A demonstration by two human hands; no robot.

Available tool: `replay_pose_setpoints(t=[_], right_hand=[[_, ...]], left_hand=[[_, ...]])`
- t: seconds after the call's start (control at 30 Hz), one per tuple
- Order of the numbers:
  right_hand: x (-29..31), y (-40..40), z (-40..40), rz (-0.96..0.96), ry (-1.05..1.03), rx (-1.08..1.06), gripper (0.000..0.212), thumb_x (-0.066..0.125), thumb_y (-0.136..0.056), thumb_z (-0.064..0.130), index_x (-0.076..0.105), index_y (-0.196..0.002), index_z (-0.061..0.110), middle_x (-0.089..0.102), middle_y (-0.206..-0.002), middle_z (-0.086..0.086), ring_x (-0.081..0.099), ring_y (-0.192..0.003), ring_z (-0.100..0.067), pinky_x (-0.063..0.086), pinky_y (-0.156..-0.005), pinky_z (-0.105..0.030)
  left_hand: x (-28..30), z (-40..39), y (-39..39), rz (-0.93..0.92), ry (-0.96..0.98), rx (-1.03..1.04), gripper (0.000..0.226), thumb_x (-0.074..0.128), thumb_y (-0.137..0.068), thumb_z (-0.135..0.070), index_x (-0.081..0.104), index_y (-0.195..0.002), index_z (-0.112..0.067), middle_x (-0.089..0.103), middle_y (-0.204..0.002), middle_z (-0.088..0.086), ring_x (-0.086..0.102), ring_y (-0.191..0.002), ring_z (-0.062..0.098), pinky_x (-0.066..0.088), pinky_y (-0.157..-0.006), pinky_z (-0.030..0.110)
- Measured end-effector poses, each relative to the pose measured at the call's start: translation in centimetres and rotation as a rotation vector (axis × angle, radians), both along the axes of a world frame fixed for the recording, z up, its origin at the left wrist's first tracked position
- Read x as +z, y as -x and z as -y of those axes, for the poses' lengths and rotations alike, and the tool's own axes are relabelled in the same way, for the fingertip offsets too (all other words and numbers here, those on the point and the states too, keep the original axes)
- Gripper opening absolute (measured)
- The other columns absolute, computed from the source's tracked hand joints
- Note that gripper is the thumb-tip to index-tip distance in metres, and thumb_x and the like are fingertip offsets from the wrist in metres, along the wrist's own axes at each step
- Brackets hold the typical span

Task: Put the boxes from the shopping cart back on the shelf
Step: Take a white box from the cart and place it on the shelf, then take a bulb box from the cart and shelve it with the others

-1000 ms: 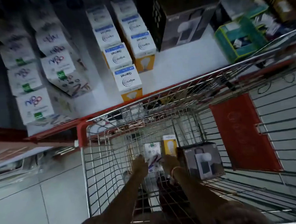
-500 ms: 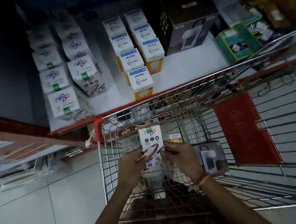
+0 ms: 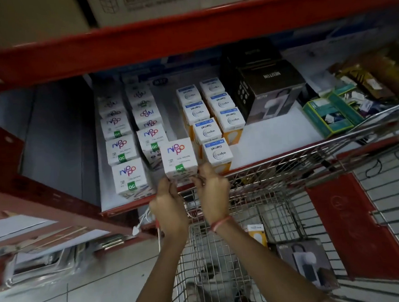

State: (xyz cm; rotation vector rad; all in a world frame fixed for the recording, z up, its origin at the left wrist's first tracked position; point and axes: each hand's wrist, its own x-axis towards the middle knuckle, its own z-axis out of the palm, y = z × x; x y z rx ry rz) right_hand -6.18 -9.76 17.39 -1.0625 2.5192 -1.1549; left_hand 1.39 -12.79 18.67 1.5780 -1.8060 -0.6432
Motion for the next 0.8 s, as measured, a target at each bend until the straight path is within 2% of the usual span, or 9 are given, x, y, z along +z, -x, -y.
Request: replay_pose_setpoints(t=[0.1,0.2,0.3,0.37,0.43,0.53,0.63,0.73,0.8], right_hand=[[-1.2,0.4,1.6,0.024,-0.114,0.035,0.029,0.066,-0.084,0.012,0.054,-0.110,0.008,0.074,-0.094,-0.016,0.071,-0.085,-0.030,0.062,-0.073,-0.039],[-2.2,0.7,1.5,0.075,-0.161,0.084,0.035,0.061,-0.088,0.015,0.049,-0.120,0.011,0.072,-0.098,-0.018,0.070,-0.088,-0.033,0.060,-0.076,-0.042],[-3.2,0.3,-1.2,0.097,-0.051,0.116,0.039,0.059,-0.090,0.019,0.047,-0.127,0.017,0.072,-0.099,-0.009,0.071,-0.083,-0.022,0.061,-0.072,-0.028],[-4.3,0.1,-4.9,0.141,0.056,0.071,0.028,0.055,-0.094,0.020,0.052,-0.122,0.018,0.066,-0.107,-0.004,0.067,-0.085,-0.011,0.052,-0.072,-0.006],[-7.0,0.9,-9.6,0.208,0.016,-0.024,0.020,0.049,-0.097,0.025,0.056,-0.113,0.016,0.061,-0.111,-0.006,0.062,-0.088,-0.012,0.051,-0.076,-0.010],[-13.4,4.5,-15.0,0.329,-0.391,-0.136,0.030,0.042,-0.096,0.022,0.053,-0.121,0.011,0.056,-0.121,-0.020,0.055,-0.103,-0.032,0.050,-0.092,-0.046],[-18.5,9.2,-16.5,0.181,-0.930,0.053,0.041,0.041,-0.093,0.008,0.042,-0.134,0.003,0.050,-0.138,-0.018,0.031,-0.135,-0.035,0.027,-0.114,-0.050],[-20.4,12.4,-16.3,0.195,-1.284,0.349,0.034,0.050,-0.092,0.020,0.053,-0.125,0.014,0.053,-0.137,-0.008,0.027,-0.141,-0.029,0.004,-0.118,-0.060],[-21.9,12.8,-16.5,0.278,-1.310,0.395,0.028,0.053,-0.090,0.026,0.060,-0.116,0.019,0.060,-0.129,-0.005,0.041,-0.133,-0.026,-0.002,-0.116,-0.064]], left_hand=[[-0.9,1.0,0.6,0.051,-0.064,0.017,0.012,0.056,-0.085,0.009,0.063,-0.093,0.006,0.068,-0.068,0.027,0.056,-0.051,0.030,0.028,-0.049,0.018],[-1.9,1.2,0.6,0.093,-0.120,-0.006,0.020,0.051,-0.086,0.011,0.062,-0.102,0.006,0.068,-0.076,0.033,0.058,-0.057,0.036,0.036,-0.054,0.029],[-2.7,-0.5,-0.2,0.077,-0.123,-0.004,0.036,0.052,-0.089,0.003,0.050,-0.124,-0.005,0.068,-0.094,0.028,0.057,-0.068,0.030,0.043,-0.057,0.030],[-3.3,-3.6,-0.5,-0.077,-0.075,0.003,0.042,0.053,-0.090,0.000,0.043,-0.131,-0.004,0.059,-0.121,0.020,0.053,-0.088,0.005,0.043,-0.068,0.002],[-5.1,-7.4,-0.5,-0.126,-0.151,-0.077,0.030,0.052,-0.091,-0.005,0.048,-0.121,-0.006,0.052,-0.124,0.013,0.045,-0.093,-0.004,0.041,-0.068,-0.003],[-11.6,-11.2,0.7,0.026,-0.592,-0.277,0.016,0.053,-0.091,-0.006,0.062,-0.103,-0.012,0.063,-0.106,0.007,0.054,-0.085,-0.004,0.047,-0.072,0.007],[-17.6,-12.5,4.3,0.114,-0.952,-0.305,0.012,0.057,-0.088,-0.006,0.068,-0.090,-0.008,0.070,-0.093,0.013,0.062,-0.088,0.021,0.049,-0.068,0.019],[-21.4,-13.1,8.4,0.372,-0.987,-0.540,0.036,0.055,-0.092,-0.023,0.056,-0.116,0.004,0.059,-0.124,0.021,0.054,-0.117,0.029,0.041,-0.092,0.030],[-22.8,-13.4,9.9,0.401,-0.990,-0.587,0.035,0.051,-0.093,-0.019,0.053,-0.120,0.002,0.056,-0.130,0.020,0.051,-0.121,0.029,0.044,-0.092,0.024]])
